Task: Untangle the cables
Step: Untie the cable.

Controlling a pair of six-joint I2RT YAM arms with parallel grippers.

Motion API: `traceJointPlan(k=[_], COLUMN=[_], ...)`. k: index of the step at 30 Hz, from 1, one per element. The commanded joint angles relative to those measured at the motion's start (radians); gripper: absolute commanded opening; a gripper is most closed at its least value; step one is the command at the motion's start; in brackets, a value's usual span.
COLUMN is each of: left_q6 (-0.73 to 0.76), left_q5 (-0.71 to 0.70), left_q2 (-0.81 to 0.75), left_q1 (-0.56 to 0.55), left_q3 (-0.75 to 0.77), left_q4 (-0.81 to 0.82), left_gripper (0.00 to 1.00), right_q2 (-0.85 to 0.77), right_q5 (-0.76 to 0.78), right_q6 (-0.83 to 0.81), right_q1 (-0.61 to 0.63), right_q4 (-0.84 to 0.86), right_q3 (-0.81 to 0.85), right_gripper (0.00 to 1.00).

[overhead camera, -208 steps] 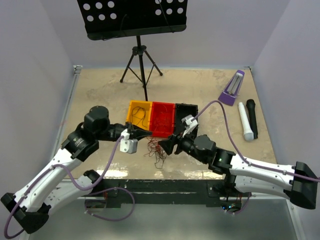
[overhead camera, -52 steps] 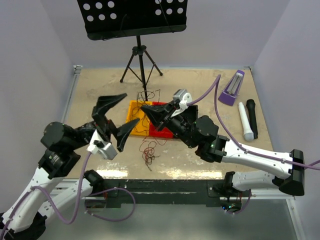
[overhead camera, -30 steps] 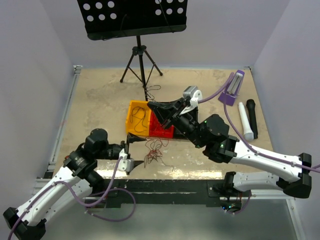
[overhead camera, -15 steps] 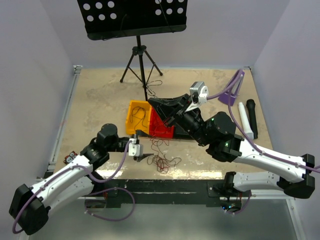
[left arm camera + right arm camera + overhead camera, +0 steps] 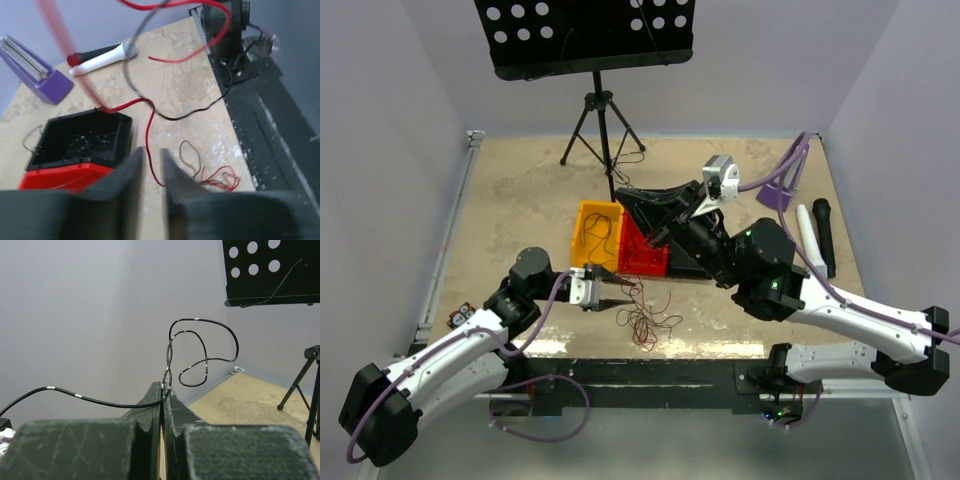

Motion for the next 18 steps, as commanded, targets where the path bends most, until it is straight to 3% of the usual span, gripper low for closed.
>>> traceJointPlan(k=[1, 3, 9, 15, 17, 18], left_q6=[-0.077, -0.091, -0.216, -0.207, -0.221, -0.223], left_q5=[0.086, 0.101, 0.016, -0.098, -0.118, -0.129], left_q2=[-0.020, -0.026, -0.007, 0.022, 0.025, 0.022], left_q1=[-0.006, -0.008, -0.006, -0.006, -0.008, -0.006], left_q3=[0.016, 0.015, -0.045, -0.102, -0.110, -0.113], left_q4=[-0.012, -0.034, 0.172, 0.276, 0.291, 0.293], left_gripper=[0.60, 0.76, 0.73, 0.55, 0.40, 0.28], right_q2=[0.019, 0.026, 0.046, 0.034, 0.029, 0.029], right_q5=[-0.003, -0.008, -0.029, -0.046, -0.049, -0.045], right_q6=[-0.011, -0.014, -0.008, 0.012, 0.015, 0.012], right_q1=[-0.004, -0.004, -0.004, -0.004, -0.004, -0.004], right_q4=[0.014, 0.013, 0.020, 0.025, 0.024, 0.020], right_q3=[0.064, 0.073, 0.093, 0.102, 0.102, 0.104], right_gripper=[0.00, 0.00, 0.00, 0.00, 0.00, 0.00])
